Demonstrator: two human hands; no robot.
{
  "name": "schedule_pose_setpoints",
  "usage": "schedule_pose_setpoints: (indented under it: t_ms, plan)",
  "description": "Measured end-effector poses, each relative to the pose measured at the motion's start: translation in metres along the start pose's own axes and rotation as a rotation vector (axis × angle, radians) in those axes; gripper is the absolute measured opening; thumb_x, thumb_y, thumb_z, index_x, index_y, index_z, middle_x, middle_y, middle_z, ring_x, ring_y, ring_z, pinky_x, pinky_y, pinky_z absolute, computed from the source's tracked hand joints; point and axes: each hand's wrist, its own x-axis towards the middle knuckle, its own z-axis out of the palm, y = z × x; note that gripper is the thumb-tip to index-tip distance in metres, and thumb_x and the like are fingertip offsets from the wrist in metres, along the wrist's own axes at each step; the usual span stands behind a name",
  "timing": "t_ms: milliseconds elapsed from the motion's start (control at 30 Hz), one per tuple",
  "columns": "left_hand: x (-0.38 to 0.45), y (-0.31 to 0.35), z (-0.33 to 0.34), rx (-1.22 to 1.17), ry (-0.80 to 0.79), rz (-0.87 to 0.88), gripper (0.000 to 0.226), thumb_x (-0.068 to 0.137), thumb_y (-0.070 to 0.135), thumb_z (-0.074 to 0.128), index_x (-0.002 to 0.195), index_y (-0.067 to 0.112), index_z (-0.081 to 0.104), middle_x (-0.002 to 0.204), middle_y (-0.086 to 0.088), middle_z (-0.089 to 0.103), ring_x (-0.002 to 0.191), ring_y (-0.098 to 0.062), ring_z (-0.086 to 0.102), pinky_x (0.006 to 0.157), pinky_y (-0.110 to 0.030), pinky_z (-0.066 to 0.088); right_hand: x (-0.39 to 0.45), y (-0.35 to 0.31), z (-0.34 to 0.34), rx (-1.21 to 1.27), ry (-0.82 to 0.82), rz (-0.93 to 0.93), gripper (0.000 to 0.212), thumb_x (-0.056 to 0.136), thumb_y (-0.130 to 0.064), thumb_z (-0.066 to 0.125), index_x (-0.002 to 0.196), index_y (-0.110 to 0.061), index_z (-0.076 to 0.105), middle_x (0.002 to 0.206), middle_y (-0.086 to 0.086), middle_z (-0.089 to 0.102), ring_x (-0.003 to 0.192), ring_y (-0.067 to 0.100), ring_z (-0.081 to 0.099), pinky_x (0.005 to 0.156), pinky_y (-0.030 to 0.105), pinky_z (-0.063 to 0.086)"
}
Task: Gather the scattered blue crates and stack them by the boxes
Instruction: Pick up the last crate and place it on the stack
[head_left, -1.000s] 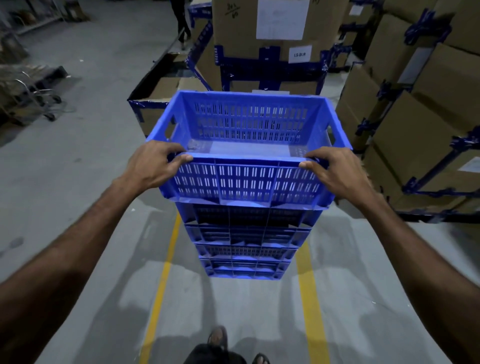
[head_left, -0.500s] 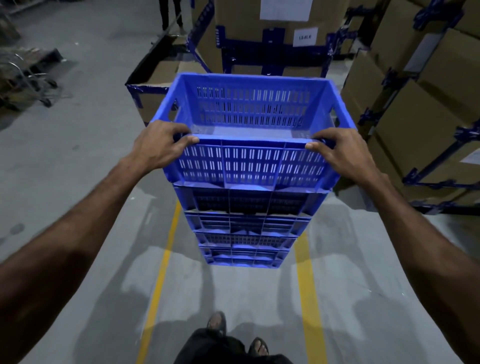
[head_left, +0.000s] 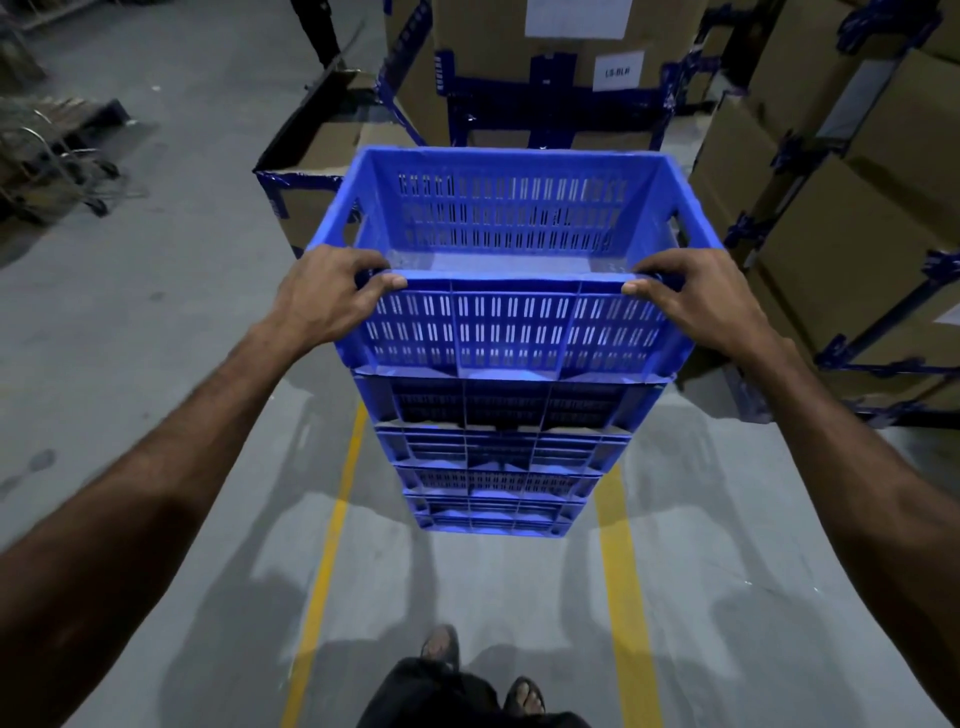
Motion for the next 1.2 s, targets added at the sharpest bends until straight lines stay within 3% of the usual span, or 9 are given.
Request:
schedule_pose_setpoints:
  t_ms: [100, 300, 600, 767, 900, 967, 1067, 1133, 1200]
  plan:
    - [-0.001, 0.001, 0.000, 0.010, -0.007, 0.001, 0.050, 0.096, 0.063, 0.050, 0.100, 0.019, 0.074, 0.079, -0.003, 0.071, 0.069, -0.024, 0.060, 0.062, -0.037, 0.048, 0.000, 0.002, -0.001, 0.017, 0.001, 0.023, 0.059, 0.085, -0.068, 0.058, 0.110, -0.019, 0.077, 0.104, -0.001, 0.078, 0.091, 0.016, 0.069, 0.080, 0.041, 0.056]
    - [-0.004, 0.000, 0.001, 0.004, 0.001, -0.011, 0.051, 0.097, 0.064, 0.047, 0.101, 0.020, 0.073, 0.082, -0.002, 0.073, 0.069, -0.021, 0.061, 0.062, -0.035, 0.047, 0.002, -0.004, -0.002, 0.012, 0.000, 0.015, 0.035, 0.092, -0.045, 0.072, 0.110, -0.015, 0.076, 0.103, 0.002, 0.078, 0.089, 0.017, 0.069, 0.080, 0.040, 0.056]
    - [-0.001, -0.001, -0.004, -0.039, 0.008, -0.039, 0.048, 0.088, 0.067, 0.059, 0.093, 0.021, 0.075, 0.082, 0.006, 0.072, 0.071, -0.019, 0.063, 0.066, -0.035, 0.050, -0.007, -0.007, -0.005, 0.026, -0.008, 0.022, 0.039, 0.091, -0.050, 0.071, 0.108, -0.015, 0.077, 0.101, 0.001, 0.077, 0.086, 0.016, 0.068, 0.076, 0.040, 0.056]
    - [0.009, -0.008, -0.009, -0.082, 0.062, -0.045, 0.048, 0.091, 0.060, 0.061, 0.104, 0.016, 0.077, 0.103, -0.002, 0.075, 0.097, -0.023, 0.063, 0.085, -0.039, 0.047, -0.003, 0.004, -0.008, 0.031, 0.068, 0.053, 0.040, 0.094, -0.054, 0.066, 0.100, -0.016, 0.079, 0.097, -0.003, 0.075, 0.088, 0.012, 0.067, 0.078, 0.032, 0.051]
    - [0.034, -0.036, -0.002, -0.098, 0.033, -0.263, 0.055, 0.086, 0.049, 0.077, 0.131, 0.017, 0.069, 0.129, -0.014, 0.065, 0.121, -0.031, 0.058, 0.104, -0.040, 0.044, 0.010, 0.016, -0.008, -0.079, 0.213, 0.119, 0.033, 0.098, -0.038, 0.063, 0.106, -0.009, 0.077, 0.107, 0.011, 0.069, 0.101, 0.029, 0.063, 0.087, 0.043, 0.050]
    - [0.045, -0.050, 0.001, -0.258, -0.003, -0.437, 0.054, 0.085, 0.048, 0.077, 0.131, 0.021, 0.067, 0.122, -0.009, 0.067, 0.111, -0.026, 0.064, 0.098, -0.038, 0.050, 0.018, 0.019, -0.010, -0.096, 0.243, 0.200, 0.036, 0.097, -0.041, 0.059, 0.113, -0.012, 0.075, 0.114, 0.012, 0.067, 0.110, 0.031, 0.060, 0.091, 0.044, 0.049]
    - [0.054, -0.057, 0.006, -0.566, -0.086, -0.606, 0.034, 0.093, 0.028, 0.073, 0.124, 0.014, 0.067, 0.110, -0.010, 0.072, 0.092, -0.024, 0.067, 0.089, -0.041, 0.055, 0.032, 0.026, -0.014, 0.009, 0.127, 0.473, 0.043, 0.097, -0.040, 0.062, 0.131, -0.015, 0.066, 0.126, 0.012, 0.066, 0.121, 0.033, 0.060, 0.100, 0.042, 0.047]
    - [0.055, -0.056, 0.009, -0.684, -0.100, -0.695, 0.031, 0.096, 0.015, 0.068, 0.126, 0.007, 0.066, 0.107, -0.015, 0.072, 0.085, -0.026, 0.068, 0.090, -0.045, 0.057, 0.041, 0.030, -0.015, 0.160, 0.020, 0.675, 0.034, 0.098, -0.035, 0.064, 0.123, -0.013, 0.067, 0.107, 0.009, 0.067, 0.108, 0.032, 0.066, 0.086, 0.034, 0.051]
    - [0.057, -0.055, 0.010, -0.732, -0.085, -0.721, 0.026, 0.097, 0.005, 0.063, 0.122, 0.008, 0.066, 0.107, -0.015, 0.071, 0.083, -0.026, 0.068, 0.089, -0.046, 0.057, 0.046, 0.034, -0.012, 0.292, -0.019, 0.775, 0.019, 0.101, -0.027, 0.063, 0.112, -0.011, 0.062, 0.083, 0.003, 0.060, 0.077, 0.022, 0.063, 0.059, 0.024, 0.046]
